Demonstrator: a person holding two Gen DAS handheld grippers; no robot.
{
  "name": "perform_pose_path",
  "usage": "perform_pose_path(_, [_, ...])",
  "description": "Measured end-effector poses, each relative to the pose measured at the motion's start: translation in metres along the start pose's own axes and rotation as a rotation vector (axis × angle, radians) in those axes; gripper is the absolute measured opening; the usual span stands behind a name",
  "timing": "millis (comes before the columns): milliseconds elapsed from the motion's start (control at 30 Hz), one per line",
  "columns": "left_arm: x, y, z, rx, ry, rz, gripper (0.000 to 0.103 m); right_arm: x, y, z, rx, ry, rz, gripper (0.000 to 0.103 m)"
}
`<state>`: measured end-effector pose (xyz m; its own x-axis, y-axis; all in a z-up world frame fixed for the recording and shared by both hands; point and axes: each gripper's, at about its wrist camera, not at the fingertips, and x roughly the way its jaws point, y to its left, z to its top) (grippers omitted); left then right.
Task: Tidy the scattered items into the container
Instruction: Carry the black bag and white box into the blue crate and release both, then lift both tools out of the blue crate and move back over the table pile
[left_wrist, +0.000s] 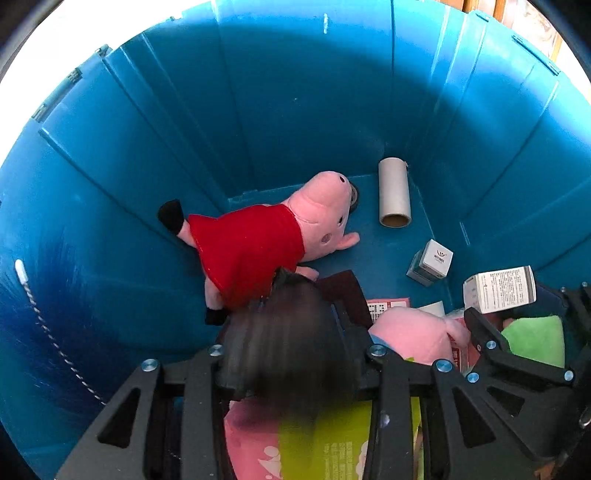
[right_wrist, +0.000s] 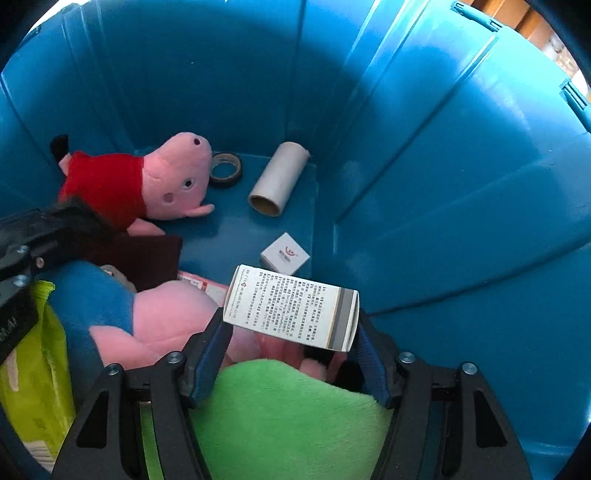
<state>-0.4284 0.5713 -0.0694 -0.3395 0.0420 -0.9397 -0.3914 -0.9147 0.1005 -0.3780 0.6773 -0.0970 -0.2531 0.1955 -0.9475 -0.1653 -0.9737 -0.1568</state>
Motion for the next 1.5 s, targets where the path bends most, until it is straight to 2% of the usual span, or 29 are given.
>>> perform_pose_path(100, [-0.003, 0.004, -0.001, 0.002, -0.020, 0.002, 0.049, 0.001, 0.002, 0.000, -0.010, -0.002, 0.005, 0.067])
perform_pose_path(133, [-0.004, 0.004, -0.001, 0.003, -0.027, 0.005, 0.059, 0.003, 0.003, 0.001, -0.015, 0.000, 0.004, 0.073])
perform_pose_path(167, [-0.006, 0.004, -0.002, 0.006, -0.031, 0.009, 0.062, 0.003, 0.004, 0.001, -0.023, 0.002, 0.010, 0.078])
perform_pose_path(267, [-0.007, 0.003, -0.002, 0.012, -0.039, 0.019, 0.063, 0.001, 0.010, 0.002, -0.046, -0.011, 0.023, 0.090])
perform_pose_path(533, [-0.016, 0.010, -0.002, -0.009, -0.070, 0.024, 0.063, -0.004, 0.014, 0.004, -0.058, -0.025, 0.056, 0.103])
perform_pose_path(700, [-0.030, 0.014, -0.006, -0.015, -0.121, 0.058, 0.063, -0.013, 0.015, 0.004, -0.059, -0.058, 0.052, 0.103])
perform_pose_path(900, [-0.069, 0.018, -0.018, -0.028, -0.207, 0.068, 0.064, -0.034, 0.010, 0.008, -0.028, -0.117, 0.048, 0.103])
perform_pose_path(967, [-0.086, 0.023, -0.022, -0.048, -0.236, 0.055, 0.069, -0.045, 0.012, 0.007, -0.043, -0.152, 0.028, 0.103])
perform_pose_path(1033, [-0.105, 0.031, -0.027, -0.074, -0.260, 0.030, 0.077, -0.060, 0.015, 0.004, -0.054, -0.187, -0.003, 0.103])
perform_pose_path(1233, [-0.167, 0.062, -0.055, -0.130, -0.366, 0.006, 0.077, -0.110, 0.021, -0.007, -0.048, -0.303, -0.022, 0.103])
perform_pose_path(1333, [-0.193, 0.076, -0.075, -0.161, -0.415, 0.025, 0.077, -0.144, 0.027, -0.015, -0.040, -0.390, 0.013, 0.103])
perform_pose_path(1500, [-0.233, 0.113, -0.110, -0.231, -0.503, 0.012, 0.078, -0.195, 0.049, -0.029, -0.047, -0.491, 0.072, 0.103])
